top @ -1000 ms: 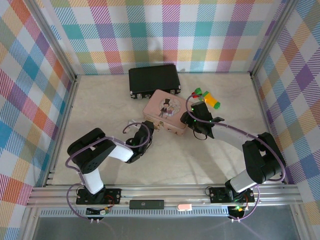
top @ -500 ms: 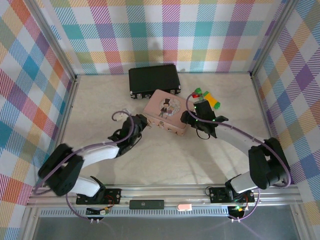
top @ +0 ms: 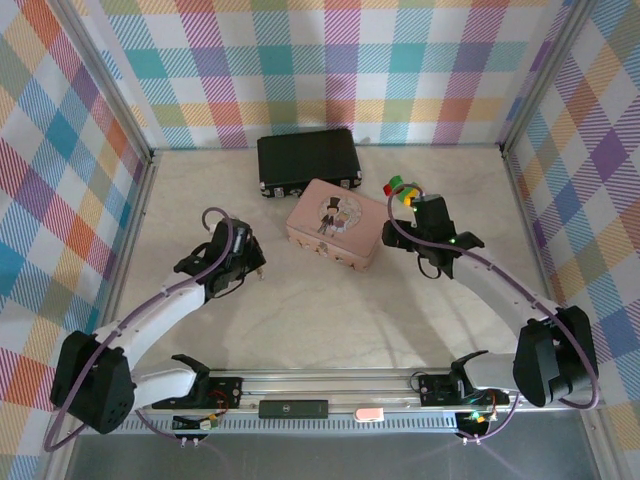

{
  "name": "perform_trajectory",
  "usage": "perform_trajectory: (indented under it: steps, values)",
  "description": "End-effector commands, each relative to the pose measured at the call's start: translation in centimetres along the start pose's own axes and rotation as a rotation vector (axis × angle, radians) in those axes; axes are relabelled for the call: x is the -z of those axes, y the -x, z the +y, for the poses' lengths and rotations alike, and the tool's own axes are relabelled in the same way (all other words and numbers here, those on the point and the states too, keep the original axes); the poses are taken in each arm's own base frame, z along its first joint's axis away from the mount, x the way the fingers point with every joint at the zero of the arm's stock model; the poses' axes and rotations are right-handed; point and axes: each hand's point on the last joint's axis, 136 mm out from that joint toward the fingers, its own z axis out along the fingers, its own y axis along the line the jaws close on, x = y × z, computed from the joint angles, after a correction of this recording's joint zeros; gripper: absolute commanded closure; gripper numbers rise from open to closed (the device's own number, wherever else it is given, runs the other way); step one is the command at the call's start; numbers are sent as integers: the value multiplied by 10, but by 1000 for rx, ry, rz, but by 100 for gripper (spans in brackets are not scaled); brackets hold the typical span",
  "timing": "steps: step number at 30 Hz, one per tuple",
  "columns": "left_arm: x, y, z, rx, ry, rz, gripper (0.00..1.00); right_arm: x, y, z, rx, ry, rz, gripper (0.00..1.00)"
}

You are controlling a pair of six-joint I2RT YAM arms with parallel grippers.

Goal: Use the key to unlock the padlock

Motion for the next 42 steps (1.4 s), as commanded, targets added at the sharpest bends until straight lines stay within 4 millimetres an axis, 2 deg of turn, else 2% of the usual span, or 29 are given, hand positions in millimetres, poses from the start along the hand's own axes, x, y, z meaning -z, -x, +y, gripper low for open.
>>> perform_trajectory:
  steps: [1,6,11,13,18,22,24,28,29,35,37,39,42]
  values:
    - [-11,-27,16,-61,45,124,100,7,1,-15,43,-51,-18,20]
    - [-33,-39,26,-56,89,164,100,6,2,-30,5,-90,-45,20]
    - [-48,-37,35,-42,137,133,100,1,1,-45,-34,-98,-80,19]
    - [-54,-34,32,-36,123,116,97,-3,3,-53,-27,-121,-92,19]
    - [-65,-36,29,-35,123,134,74,-17,8,-87,27,-265,-132,19]
    - [-66,-33,26,-41,121,134,49,-19,25,-99,65,-287,-225,19]
    - [-62,-29,23,-47,116,125,42,-20,32,-104,90,-291,-292,19]
    - [-43,-10,12,-66,86,65,33,-28,32,-110,123,-275,-349,19]
    - [-36,-9,14,-78,98,66,29,-31,32,-110,129,-265,-359,19]
    - [12,32,6,-151,92,-84,13,-40,35,-107,214,-233,-431,18]
    - [26,45,9,-191,109,-148,8,-41,35,-108,210,-223,-458,16]
    - [39,57,21,-245,162,-225,3,-47,30,-107,219,-196,-462,12]
    - [45,63,41,-302,208,-299,1,-50,26,-110,200,-169,-460,6]
